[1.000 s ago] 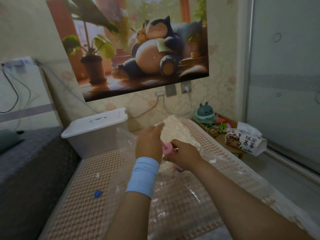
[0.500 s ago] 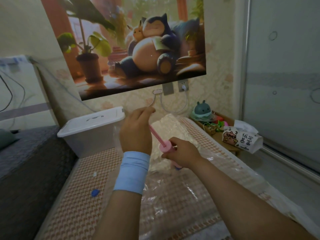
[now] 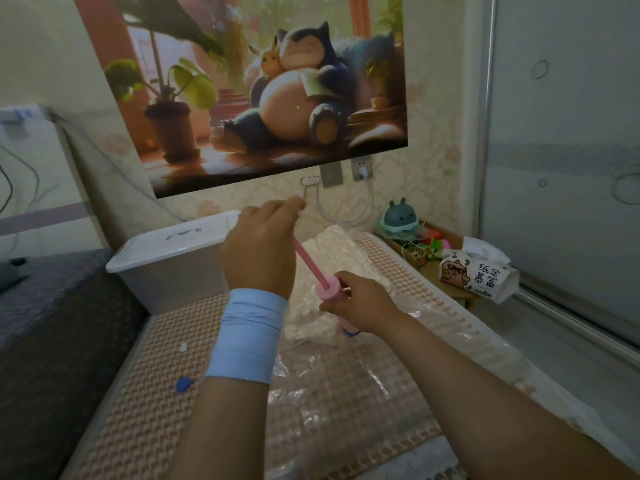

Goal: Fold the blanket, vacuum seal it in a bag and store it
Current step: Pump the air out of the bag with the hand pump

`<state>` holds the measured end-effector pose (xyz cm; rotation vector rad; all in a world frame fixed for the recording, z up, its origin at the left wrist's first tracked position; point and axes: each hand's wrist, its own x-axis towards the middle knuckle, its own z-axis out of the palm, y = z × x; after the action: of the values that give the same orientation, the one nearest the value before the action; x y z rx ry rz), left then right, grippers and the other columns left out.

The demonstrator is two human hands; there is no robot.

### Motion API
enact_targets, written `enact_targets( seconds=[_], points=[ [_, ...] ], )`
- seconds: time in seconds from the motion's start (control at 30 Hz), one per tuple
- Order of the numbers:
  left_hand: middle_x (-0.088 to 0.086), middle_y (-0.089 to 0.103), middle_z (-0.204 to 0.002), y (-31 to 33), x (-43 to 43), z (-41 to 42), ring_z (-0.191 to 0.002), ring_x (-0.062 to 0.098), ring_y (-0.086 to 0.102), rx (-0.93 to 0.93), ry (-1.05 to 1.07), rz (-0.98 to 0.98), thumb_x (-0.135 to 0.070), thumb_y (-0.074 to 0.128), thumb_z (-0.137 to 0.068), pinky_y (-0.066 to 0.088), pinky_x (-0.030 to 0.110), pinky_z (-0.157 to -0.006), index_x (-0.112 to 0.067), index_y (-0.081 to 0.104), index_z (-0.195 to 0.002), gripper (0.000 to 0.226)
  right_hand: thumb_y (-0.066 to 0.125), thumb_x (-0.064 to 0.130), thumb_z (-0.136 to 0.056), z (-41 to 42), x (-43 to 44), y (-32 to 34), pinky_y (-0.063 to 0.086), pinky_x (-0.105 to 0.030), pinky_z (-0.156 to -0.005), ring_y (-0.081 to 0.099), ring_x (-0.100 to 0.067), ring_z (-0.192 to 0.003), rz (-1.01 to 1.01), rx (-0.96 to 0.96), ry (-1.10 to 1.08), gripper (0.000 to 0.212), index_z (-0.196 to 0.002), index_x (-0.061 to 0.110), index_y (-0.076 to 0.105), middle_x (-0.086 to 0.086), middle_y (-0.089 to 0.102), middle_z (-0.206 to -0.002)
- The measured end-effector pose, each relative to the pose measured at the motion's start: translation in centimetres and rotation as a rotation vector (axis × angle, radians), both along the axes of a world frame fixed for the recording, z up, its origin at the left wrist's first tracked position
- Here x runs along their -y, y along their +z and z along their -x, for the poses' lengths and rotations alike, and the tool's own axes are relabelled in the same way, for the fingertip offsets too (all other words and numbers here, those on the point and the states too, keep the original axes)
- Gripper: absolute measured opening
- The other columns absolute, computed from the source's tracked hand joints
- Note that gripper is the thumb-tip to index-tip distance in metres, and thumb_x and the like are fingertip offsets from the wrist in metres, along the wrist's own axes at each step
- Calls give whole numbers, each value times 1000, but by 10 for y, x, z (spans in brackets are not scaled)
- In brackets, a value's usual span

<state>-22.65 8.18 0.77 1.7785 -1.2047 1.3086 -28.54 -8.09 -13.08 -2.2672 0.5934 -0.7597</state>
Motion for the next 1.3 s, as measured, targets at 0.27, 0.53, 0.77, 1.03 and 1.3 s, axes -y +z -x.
enact_targets(
  seconds=[0.27, 0.53, 0.77, 1.03, 1.3],
  points=[
    [0, 61, -120, -66, 33, -10, -108, 25, 54, -342, 65, -736, -13, 50, -91, 51, 37, -82, -30, 51, -134, 46, 84, 46, -70, -5, -2, -1, 52, -29, -79, 66, -8, -88, -86, 5, 24, 43, -105, 29, 67, 11, 71, -96],
    [1, 72, -95, 7, 4, 1, -80, 27, 57, 73, -34, -48, -6, 65, -86, 47, 32, -59, -16, 71, -107, 24, 88, 38, -68, 3, 4, 1, 42, -20, -69, 62, -1, -85, -210, 73, 43, 41, -104, 30, 70, 13, 70, -95],
    [1, 67, -106, -55, 28, -15, -101, 28, 55, -273, 92, -547, -13, 53, -93, 48, 34, -76, -30, 61, -122, 35, 85, 48, -65, -8, -2, -1, 52, -29, -77, 65, -7, -87, -129, 2, 30, 45, -102, 30, 68, 12, 71, -94],
    [-1, 68, -101, -12, 18, -3, -95, 25, 58, -107, 74, -344, -11, 61, -88, 49, 33, -65, -25, 67, -112, 28, 86, 44, -68, -2, 5, 0, 53, -32, -82, 64, -7, -88, -139, 37, 20, 42, -104, 31, 68, 14, 70, -97],
    [5, 67, -107, -29, 24, -10, -98, 29, 56, -270, -12, -272, -9, 54, -93, 51, 39, -74, -22, 67, -116, 29, 86, 48, -66, -5, 4, 2, 49, -26, -74, 63, -6, -88, -113, -1, 31, 46, -105, 31, 67, 14, 70, -96]
  ],
)
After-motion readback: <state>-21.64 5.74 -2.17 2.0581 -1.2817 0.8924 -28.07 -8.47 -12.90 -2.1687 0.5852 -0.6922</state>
